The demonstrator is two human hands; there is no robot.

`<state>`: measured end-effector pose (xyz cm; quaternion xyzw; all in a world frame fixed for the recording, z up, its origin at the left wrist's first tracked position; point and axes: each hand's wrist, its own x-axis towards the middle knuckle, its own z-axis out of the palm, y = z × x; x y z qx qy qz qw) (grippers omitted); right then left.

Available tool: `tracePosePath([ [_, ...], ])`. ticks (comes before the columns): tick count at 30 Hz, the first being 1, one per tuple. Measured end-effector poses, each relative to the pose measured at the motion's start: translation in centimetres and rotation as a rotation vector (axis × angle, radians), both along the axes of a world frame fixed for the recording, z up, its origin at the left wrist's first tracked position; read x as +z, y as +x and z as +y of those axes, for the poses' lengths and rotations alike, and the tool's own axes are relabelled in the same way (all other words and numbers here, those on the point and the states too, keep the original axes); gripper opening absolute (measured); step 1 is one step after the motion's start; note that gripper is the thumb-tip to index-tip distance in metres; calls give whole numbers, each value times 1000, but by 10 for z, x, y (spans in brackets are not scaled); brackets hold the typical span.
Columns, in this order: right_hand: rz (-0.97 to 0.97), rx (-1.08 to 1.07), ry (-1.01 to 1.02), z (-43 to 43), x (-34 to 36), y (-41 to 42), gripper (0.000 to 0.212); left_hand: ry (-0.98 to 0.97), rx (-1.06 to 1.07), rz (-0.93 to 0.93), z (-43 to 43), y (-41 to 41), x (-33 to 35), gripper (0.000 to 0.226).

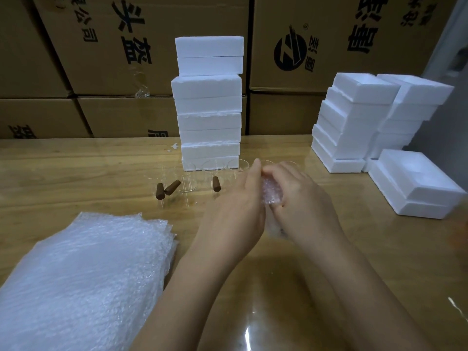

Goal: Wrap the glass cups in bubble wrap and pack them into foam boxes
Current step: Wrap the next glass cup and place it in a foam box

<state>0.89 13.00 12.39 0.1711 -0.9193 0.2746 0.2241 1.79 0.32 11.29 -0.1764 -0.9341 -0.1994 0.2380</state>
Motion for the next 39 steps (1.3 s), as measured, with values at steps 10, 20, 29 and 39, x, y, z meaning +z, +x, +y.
tracePosePath([
  [10, -279, 68, -417, -13, -10, -2, 53, 309, 197, -35, -10, -10, 1, 28],
  [20, -231, -214, -162, 7, -4, -10, 39, 276, -111, -277, -5, -11, -8, 56],
  [29, -552, 133, -175, 7, 14, 0, 23, 171, -468, -18, -17, -1, 7, 85],
  [39, -727, 481, -253, 37, 24, 8, 8, -14, -341, 230, -15, 8, 16, 53],
])
